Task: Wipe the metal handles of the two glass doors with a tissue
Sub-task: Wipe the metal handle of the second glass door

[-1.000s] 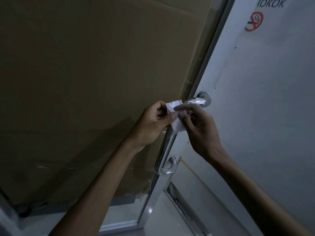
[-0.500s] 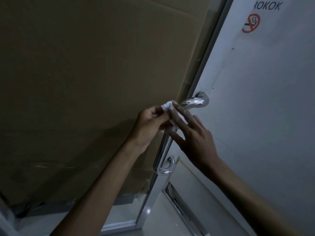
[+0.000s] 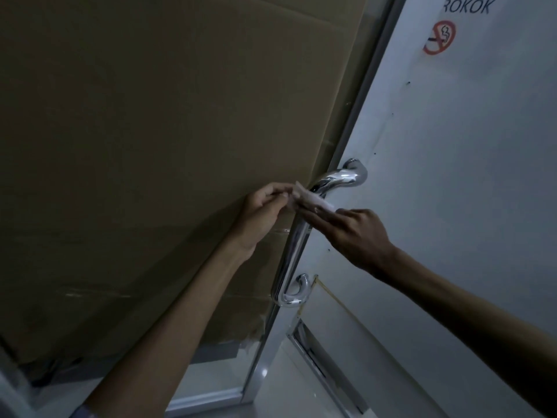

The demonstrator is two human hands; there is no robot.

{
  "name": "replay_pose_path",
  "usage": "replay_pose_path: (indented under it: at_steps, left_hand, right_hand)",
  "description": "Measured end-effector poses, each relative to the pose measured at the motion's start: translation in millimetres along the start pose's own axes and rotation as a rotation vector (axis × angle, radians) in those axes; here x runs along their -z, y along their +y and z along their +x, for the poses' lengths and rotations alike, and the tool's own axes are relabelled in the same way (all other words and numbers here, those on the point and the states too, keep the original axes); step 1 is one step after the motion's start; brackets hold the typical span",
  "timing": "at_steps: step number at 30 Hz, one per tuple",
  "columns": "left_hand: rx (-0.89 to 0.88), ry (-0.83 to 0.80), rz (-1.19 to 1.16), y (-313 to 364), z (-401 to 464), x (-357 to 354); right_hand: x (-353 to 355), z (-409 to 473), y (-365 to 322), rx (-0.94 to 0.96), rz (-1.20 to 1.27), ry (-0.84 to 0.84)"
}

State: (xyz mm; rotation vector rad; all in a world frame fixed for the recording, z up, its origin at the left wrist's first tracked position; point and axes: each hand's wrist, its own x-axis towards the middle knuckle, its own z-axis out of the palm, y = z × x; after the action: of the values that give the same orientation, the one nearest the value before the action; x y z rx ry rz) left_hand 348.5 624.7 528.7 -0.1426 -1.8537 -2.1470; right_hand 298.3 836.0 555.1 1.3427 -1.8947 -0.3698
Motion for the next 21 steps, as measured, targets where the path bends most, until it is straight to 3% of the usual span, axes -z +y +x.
replay_pose_path:
  at_steps: [6,12,15,21]
  left_hand:
    - [0.07,-0.11,-0.07,-14,2,3]
    - [0.071,-0.127,-0.148,-18,4,5]
    - [0.076,-0.125,-0.16,-21,6,6]
    - [0.041,-0.122,-0.125,-30,7,8]
  right_hand:
    - [-17,-8,-5,0.057,-0.022,-0.036]
    - [-32,-17,-10,0.015,-0.059,-0.045]
    - [-42,-25,-18,0.08,-0.047,-0.071]
    - [-35,-20,-4,-0.089,-0.037,0.061]
